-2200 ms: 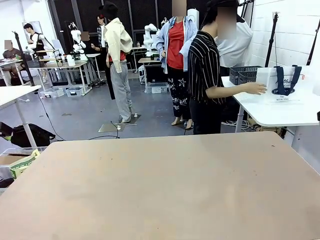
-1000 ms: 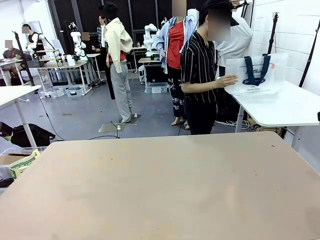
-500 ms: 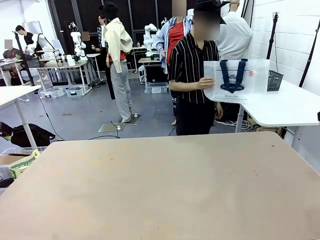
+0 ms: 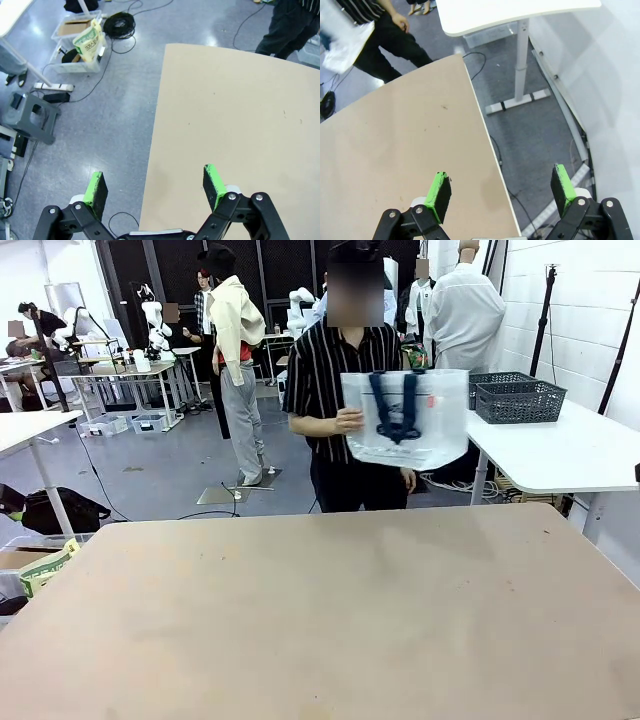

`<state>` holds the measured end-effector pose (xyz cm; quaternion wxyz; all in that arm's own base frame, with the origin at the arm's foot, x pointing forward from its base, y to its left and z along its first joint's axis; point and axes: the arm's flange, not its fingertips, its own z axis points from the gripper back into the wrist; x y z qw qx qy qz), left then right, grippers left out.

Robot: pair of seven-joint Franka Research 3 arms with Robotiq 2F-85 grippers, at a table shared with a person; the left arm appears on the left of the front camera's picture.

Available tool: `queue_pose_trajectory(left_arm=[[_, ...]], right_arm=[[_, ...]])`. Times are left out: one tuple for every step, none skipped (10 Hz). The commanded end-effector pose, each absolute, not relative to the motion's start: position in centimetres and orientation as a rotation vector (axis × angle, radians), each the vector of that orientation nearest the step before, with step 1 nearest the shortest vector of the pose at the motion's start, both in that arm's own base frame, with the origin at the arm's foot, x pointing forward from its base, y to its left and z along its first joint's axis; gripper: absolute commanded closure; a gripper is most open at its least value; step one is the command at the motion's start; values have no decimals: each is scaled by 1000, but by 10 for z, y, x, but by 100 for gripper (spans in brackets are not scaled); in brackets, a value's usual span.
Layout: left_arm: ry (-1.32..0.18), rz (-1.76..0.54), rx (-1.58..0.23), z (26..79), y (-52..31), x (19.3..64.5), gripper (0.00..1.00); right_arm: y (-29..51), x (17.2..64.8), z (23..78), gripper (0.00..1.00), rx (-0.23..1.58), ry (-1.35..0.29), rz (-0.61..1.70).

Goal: Transfer purchased items from the store into the shopping bag.
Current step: Open the Reusable shopping bag in the center of the table.

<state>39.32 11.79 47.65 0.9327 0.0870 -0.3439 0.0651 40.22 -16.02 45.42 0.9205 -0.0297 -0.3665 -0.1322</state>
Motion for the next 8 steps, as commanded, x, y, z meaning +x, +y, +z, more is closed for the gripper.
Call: queue_pose_trajectory(left_arm=[[-695,133,200,476,116,393,0],[-695,133,200,476,116,393,0],[-695,133,200,476,116,393,0],[-695,133,200,476,116,393,0],[-695,133,200,476,116,393,0],[-695,133,200,476,116,393,0],[-695,133,200,476,116,393,0],[-695,133,200,476,116,393,0]], right_arm=[[-161,401,453,0,-70,-747,-266],[-161,401,453,0,-70,-747,-266],[-161,401,453,0,-70,-747,-266],[-161,401,453,0,-70,-747,-266],[-161,401,453,0,-70,-747,-266],[-161,401,453,0,-70,-747,-266],[-161,401,453,0,-70,-747,-266],[-161,401,453,0,-70,-747,-266]])
